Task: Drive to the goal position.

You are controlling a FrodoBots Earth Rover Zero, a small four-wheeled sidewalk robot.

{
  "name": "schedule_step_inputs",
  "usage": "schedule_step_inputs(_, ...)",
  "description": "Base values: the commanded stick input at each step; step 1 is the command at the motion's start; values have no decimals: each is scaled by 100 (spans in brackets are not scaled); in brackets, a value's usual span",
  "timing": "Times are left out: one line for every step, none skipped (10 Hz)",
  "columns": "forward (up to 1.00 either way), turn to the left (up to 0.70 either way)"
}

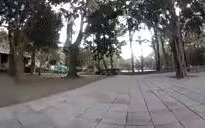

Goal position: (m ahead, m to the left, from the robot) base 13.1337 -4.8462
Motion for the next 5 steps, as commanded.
schedule_step_inputs(70,0)
schedule_step_inputs(70,0)
schedule_step_inputs(70,0)
schedule_step_inputs(70,0)
schedule_step_inputs(70,0)
